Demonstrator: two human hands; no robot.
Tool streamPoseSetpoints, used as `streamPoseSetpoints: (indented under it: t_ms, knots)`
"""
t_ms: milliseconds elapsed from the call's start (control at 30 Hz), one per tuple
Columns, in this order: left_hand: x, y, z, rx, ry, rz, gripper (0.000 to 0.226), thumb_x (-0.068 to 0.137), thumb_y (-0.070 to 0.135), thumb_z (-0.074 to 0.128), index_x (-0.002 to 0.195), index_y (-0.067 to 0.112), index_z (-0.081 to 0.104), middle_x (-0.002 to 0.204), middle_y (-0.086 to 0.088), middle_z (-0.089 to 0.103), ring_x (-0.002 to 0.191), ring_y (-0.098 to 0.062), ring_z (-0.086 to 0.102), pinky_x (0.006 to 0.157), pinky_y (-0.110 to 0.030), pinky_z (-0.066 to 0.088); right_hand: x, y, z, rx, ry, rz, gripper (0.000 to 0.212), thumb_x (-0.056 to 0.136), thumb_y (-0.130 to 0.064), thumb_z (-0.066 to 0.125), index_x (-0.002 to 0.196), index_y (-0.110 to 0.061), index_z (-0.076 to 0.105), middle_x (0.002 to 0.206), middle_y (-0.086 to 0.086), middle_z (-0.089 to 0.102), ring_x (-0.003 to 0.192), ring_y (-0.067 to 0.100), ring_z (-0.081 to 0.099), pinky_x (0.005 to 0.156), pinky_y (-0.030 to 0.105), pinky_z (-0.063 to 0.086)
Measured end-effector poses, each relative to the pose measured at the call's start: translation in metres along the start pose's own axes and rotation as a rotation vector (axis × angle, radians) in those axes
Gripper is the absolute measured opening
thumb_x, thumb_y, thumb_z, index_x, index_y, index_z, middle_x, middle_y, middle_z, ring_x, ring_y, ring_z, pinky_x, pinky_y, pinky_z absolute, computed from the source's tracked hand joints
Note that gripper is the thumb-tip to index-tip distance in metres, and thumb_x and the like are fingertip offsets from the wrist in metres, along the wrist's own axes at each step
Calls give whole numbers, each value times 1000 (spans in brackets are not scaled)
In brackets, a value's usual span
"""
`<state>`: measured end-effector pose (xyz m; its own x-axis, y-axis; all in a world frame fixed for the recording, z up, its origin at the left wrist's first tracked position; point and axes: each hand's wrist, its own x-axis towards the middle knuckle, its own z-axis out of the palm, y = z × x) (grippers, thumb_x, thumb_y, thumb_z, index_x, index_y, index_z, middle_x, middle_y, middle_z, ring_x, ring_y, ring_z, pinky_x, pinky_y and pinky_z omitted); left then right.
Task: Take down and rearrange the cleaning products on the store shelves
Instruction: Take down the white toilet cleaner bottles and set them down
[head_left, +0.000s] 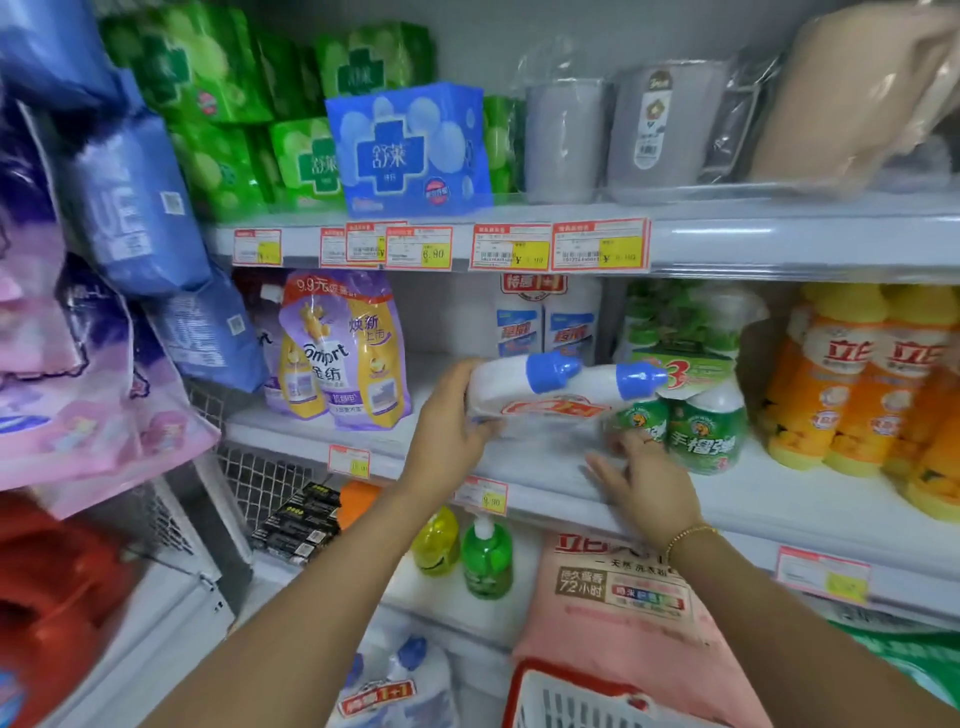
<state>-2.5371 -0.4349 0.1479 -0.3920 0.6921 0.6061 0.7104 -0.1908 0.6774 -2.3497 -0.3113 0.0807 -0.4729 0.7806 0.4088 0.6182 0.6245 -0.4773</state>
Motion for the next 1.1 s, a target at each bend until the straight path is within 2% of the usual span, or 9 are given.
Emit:
streamPoseSetpoints:
  t_ms: [100,267,333,400,533,667,800,933,1100]
  knots:
    - [-28,31,-23,-17,25,33,64,71,-8,72,111,35,49,108,9,60,98,-5,56,82,-9,42,-18,-19,-5,323,96,64,42,89,-39,59,120,-11,52,116,2,57,82,17,57,73,30,42]
    - [-52,77,-48,-156,109,-22,64,66,10,79,109,50,51,100,22,64,93,-4,61,80,-20,51,-49,-46,-19,497,128,24,60,85,-40,63,136,-19,40,132,1,47,101,13,54,88,29,44]
    - [-62,90,-54,-269,173,-94,64,67,-1,81,113,34,54,93,20,67,86,8,62,73,-12,49,-59,-60,-31,543,141,-37,78,77,-51,68,141,-24,32,140,-2,39,120,13,46,101,31,39]
    - [-74,99,-60,-333,235,-129,55,68,-6,79,115,10,55,98,11,68,86,9,64,71,-8,47,-71,-76,-42,522,216,-124,94,69,-62,66,145,-24,26,149,-3,29,136,12,29,111,31,28]
    - [-89,105,-68,-460,314,-254,52,67,1,83,112,11,58,103,-1,72,95,-12,69,79,-29,57,-98,-100,-57,410,305,-293,110,65,-68,63,150,-20,14,157,0,9,146,17,7,117,40,17]
    - [-91,113,-69,-600,345,-362,47,63,9,86,103,14,62,100,-7,74,94,-26,71,81,-58,55,-125,-119,-51,223,289,-492,104,68,-69,61,149,-25,14,158,9,3,146,32,0,115,52,14]
    - [-93,118,-70,-775,345,-499,44,70,12,83,109,13,62,103,-9,73,93,-30,71,72,-58,57,-136,-130,-33,40,418,-561,82,81,-27,69,146,-33,19,154,10,14,142,42,7,107,64,25]
    - [-96,129,-74,-885,306,-524,35,80,11,74,111,20,62,101,-4,74,81,-20,73,52,-35,56,-117,-130,-49,71,497,-589,60,86,-18,47,142,-27,30,150,8,23,143,39,10,117,48,16]
    - [-96,141,-78,-898,279,-453,31,81,13,72,107,25,62,103,-1,74,91,-20,72,55,-34,59,-105,-138,-63,128,550,-568,59,79,-12,53,136,-21,40,142,9,34,137,40,24,119,30,11]
